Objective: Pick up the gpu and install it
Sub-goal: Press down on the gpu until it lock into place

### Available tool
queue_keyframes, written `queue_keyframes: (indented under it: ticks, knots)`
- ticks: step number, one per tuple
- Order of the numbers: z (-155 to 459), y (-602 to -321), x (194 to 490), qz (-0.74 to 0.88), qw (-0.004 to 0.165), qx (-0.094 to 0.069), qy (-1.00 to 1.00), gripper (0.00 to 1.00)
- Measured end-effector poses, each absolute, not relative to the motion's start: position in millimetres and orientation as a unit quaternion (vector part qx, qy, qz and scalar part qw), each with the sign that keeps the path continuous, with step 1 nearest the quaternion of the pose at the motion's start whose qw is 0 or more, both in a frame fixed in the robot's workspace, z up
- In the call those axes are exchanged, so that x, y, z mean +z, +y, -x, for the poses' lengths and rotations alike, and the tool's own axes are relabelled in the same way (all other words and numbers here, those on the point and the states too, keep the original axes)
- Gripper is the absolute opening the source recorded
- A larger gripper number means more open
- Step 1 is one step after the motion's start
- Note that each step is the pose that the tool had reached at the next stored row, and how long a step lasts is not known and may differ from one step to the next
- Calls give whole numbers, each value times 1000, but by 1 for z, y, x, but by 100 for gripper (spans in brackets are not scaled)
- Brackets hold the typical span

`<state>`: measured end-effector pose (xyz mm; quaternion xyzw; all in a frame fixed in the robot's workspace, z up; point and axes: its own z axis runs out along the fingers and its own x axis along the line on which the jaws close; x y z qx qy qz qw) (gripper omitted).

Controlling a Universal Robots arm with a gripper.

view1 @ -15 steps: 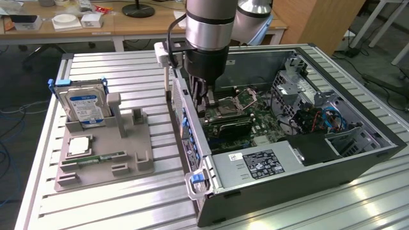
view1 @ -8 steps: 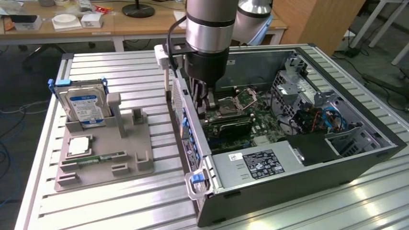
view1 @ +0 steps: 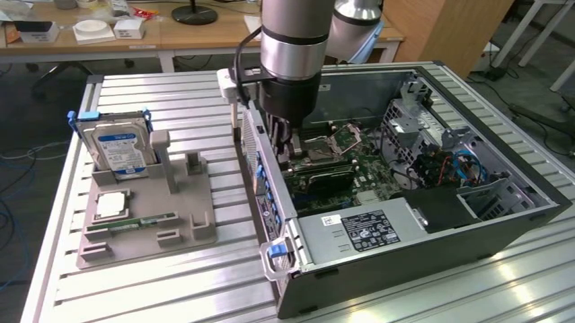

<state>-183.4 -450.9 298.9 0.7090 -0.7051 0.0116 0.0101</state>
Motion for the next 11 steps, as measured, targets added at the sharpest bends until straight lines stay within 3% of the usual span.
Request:
queue_keyframes:
  ticks: [11]
  knots:
    - [179, -451, 309, -709, 10, 12, -705, 10]
